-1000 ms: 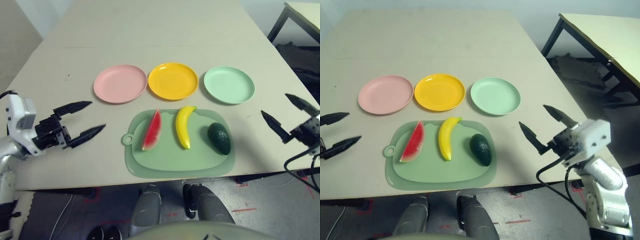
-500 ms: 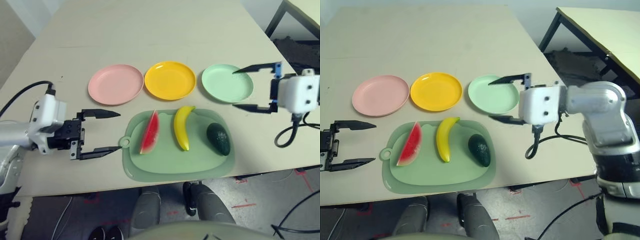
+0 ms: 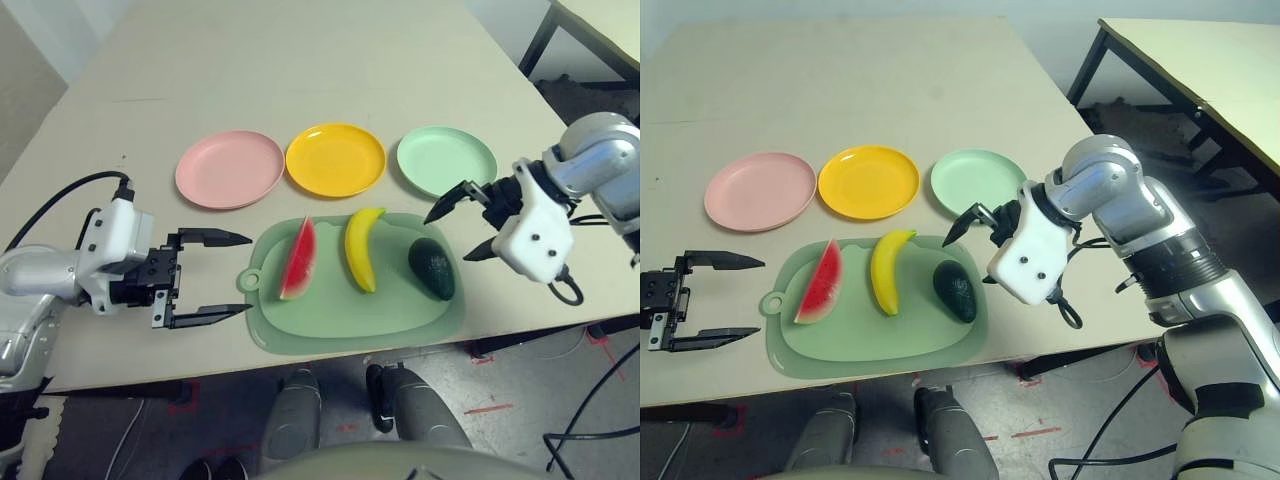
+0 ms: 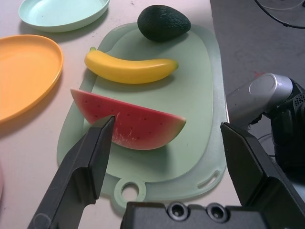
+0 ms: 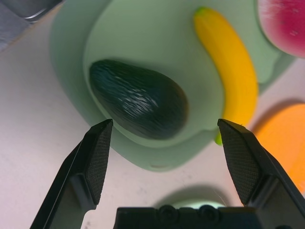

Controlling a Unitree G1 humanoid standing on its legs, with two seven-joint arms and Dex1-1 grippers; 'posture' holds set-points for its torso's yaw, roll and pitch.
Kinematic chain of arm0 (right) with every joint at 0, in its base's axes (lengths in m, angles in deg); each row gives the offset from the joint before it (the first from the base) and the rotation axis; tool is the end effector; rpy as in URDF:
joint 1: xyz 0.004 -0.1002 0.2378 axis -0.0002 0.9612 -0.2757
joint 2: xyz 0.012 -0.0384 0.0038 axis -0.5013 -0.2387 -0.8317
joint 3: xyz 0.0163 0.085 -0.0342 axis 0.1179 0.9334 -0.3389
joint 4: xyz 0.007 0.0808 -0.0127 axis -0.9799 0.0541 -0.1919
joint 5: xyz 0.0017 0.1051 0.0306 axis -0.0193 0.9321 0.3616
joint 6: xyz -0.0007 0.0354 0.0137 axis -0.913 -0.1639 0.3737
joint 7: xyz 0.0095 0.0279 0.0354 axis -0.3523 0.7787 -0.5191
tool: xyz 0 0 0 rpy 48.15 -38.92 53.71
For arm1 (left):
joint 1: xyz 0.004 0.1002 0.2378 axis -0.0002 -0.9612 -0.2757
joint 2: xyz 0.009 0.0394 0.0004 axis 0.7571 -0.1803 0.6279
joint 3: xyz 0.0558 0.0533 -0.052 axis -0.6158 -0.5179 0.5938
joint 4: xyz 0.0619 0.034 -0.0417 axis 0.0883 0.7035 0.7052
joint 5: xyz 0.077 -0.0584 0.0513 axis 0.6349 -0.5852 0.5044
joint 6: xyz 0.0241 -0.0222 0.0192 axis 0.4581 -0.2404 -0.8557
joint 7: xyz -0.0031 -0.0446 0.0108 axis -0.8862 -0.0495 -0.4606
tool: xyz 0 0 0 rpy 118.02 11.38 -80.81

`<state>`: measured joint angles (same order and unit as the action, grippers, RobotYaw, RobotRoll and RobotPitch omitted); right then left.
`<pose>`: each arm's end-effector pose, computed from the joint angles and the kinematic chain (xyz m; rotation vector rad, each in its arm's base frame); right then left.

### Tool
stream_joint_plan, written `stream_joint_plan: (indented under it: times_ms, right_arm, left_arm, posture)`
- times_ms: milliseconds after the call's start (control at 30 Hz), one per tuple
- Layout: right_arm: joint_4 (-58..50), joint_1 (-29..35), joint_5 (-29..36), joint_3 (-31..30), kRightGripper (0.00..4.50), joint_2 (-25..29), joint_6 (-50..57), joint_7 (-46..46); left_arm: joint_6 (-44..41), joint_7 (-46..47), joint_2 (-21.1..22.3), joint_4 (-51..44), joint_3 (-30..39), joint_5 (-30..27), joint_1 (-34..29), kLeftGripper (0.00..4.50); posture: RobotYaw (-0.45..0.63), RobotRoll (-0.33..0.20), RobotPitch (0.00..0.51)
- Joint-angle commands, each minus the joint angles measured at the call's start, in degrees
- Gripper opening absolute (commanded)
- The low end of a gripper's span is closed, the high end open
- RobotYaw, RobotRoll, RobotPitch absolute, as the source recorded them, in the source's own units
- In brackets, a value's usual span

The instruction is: Place the fruits into color-matched plates.

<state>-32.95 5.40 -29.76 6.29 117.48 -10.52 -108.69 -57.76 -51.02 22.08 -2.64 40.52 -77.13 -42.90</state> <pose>0.2903 -0.1718 0.2583 -1.7135 -0.1741 1.8502 0.1973 0.2961 0.2115 0.5270 0.1065 -1.2881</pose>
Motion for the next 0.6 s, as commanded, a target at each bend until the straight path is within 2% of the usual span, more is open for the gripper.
stream_joint_plan:
  times_ms: [33, 600]
  right_arm:
    - [1.5, -1.2, -1.1, -2.0, 4.42, -1.2, -1.5, -0.6]
    - [6.4, -0.3, -6.5, -2.0, 4.42, -7.2, -0.9, -0.6]
  left_arm:
    - [-0.7, -0.2, 0.8, -1.1, 0.6, -0.2, 0.4, 4.5]
    - [-2.6, -0.3, 1.3, -2.5, 0.3, -0.2, 1.4, 4.5]
  posture:
    - [0.03, 0.0, 0.148]
    - [0.04, 0.0, 0.159]
